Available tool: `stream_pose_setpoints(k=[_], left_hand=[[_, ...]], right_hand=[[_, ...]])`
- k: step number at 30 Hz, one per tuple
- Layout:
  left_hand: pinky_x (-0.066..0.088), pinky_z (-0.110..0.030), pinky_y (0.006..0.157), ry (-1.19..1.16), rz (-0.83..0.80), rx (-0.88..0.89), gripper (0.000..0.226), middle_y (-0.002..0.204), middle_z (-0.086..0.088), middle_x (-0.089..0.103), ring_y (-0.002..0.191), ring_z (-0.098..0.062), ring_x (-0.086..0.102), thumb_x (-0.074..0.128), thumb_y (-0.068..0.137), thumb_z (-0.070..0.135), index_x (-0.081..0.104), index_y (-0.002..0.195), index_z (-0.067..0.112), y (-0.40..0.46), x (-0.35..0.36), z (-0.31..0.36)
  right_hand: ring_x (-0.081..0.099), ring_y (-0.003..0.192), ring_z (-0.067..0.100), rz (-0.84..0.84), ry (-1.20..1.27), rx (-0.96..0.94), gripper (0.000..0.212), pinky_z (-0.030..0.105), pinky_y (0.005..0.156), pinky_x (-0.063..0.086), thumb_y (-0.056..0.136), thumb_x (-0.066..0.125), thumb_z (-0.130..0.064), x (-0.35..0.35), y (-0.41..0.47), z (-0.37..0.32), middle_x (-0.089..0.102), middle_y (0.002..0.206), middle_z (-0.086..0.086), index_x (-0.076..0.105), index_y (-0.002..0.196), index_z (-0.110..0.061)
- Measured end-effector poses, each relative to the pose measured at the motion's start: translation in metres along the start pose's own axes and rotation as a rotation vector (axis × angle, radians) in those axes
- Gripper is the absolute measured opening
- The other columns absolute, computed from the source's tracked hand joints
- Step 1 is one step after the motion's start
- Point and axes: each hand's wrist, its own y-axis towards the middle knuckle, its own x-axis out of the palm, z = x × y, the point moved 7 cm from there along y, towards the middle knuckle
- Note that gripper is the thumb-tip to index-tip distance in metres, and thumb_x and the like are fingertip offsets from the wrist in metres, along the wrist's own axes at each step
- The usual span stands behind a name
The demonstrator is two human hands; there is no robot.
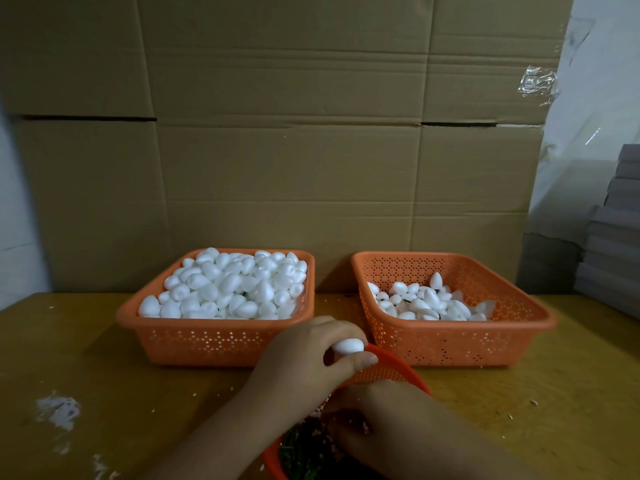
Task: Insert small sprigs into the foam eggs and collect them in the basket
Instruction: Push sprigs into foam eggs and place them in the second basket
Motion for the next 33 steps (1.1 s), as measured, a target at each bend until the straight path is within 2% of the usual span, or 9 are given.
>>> stream_pose_setpoints(k=[3,10,13,17,19,21,25,29,33], left_hand=[[0.045,-0.018,0.074,-0.017,0.003,-0.012,0.03,0.098,0.023,0.056,0.092,0.001,0.057,0.058,0.077,0.061,0.061,0.106,0.05,0.001,0.0,-0.002],[0.039,-0.012,0.078,-0.074,0.008,-0.03,0.031,0.105,0.024,0.049,0.1,0.001,0.053,0.063,0.092,0.031,0.06,0.117,0.05,0.002,0.0,-0.01],[0.039,-0.014,0.08,-0.136,0.006,-0.055,0.023,0.105,0.022,0.051,0.101,0.001,0.054,0.056,0.093,0.038,0.063,0.114,0.046,0.002,-0.001,-0.01],[0.039,-0.014,0.089,-0.162,-0.013,-0.036,0.031,0.104,0.018,0.052,0.103,-0.001,0.054,0.044,0.096,0.04,0.064,0.12,0.04,0.002,0.001,-0.007],[0.04,-0.016,0.087,-0.155,-0.028,-0.039,0.027,0.103,0.02,0.052,0.103,-0.001,0.054,0.053,0.097,0.034,0.061,0.12,0.046,0.002,0.002,-0.008],[0.04,-0.016,0.083,-0.16,-0.023,-0.06,0.038,0.103,0.023,0.052,0.101,0.0,0.053,0.064,0.09,0.031,0.053,0.117,0.054,0.002,0.002,-0.011],[0.043,-0.021,0.08,-0.214,0.051,-0.109,0.046,0.097,0.021,0.058,0.096,-0.004,0.054,0.077,0.078,0.019,0.055,0.109,0.044,0.003,-0.001,-0.017],[0.049,-0.018,0.079,-0.185,0.106,-0.1,0.031,0.097,0.027,0.056,0.094,-0.001,0.057,0.08,0.076,0.021,0.061,0.092,0.041,0.003,-0.006,-0.017],[0.053,-0.024,0.081,-0.228,0.105,-0.094,0.024,0.102,0.031,0.061,0.096,0.004,0.061,0.073,0.079,0.033,0.063,0.096,0.046,0.002,-0.008,-0.015]], right_hand=[[0.054,0.112,-0.003,0.021,-0.009,0.0,0.035,0.007,0.086,0.036,0.088,0.052,-0.041,-0.001,0.0,0.001,0.059,0.129,-0.017,0.061,0.122,-0.042],[0.06,0.099,-0.002,-0.007,0.045,0.009,0.036,0.011,0.08,0.046,0.085,0.051,-0.041,0.0,0.0,0.002,0.067,0.114,-0.018,0.06,0.12,-0.042],[0.061,0.096,-0.002,-0.007,0.057,0.013,0.036,0.009,0.078,0.044,0.085,0.051,-0.042,-0.001,0.0,0.002,0.068,0.11,-0.017,0.057,0.121,-0.044],[0.062,0.095,-0.001,-0.028,0.06,0.021,0.036,0.01,0.08,0.045,0.086,0.051,-0.043,0.001,0.0,0.003,0.069,0.11,-0.016,0.058,0.122,-0.043],[0.061,0.098,0.0,-0.026,0.049,0.022,0.036,0.011,0.081,0.044,0.087,0.052,-0.044,0.001,0.0,0.003,0.068,0.112,-0.016,0.058,0.122,-0.043],[0.06,0.1,-0.001,-0.029,0.053,0.029,0.035,0.008,0.08,0.042,0.088,0.052,-0.044,0.002,0.0,0.003,0.067,0.114,-0.017,0.057,0.122,-0.045],[0.061,0.098,-0.001,-0.042,0.066,0.044,0.034,0.013,0.083,0.045,0.088,0.052,-0.043,0.001,0.0,0.004,0.067,0.113,-0.016,0.057,0.121,-0.046],[0.061,0.098,0.0,-0.062,0.076,0.049,0.033,0.019,0.086,0.048,0.088,0.052,-0.04,0.001,0.0,0.003,0.067,0.112,-0.016,0.057,0.121,-0.044],[0.061,0.096,0.0,-0.054,0.078,0.045,0.032,0.015,0.082,0.047,0.088,0.052,-0.04,-0.001,0.0,0.002,0.068,0.11,-0.016,0.058,0.12,-0.044]])
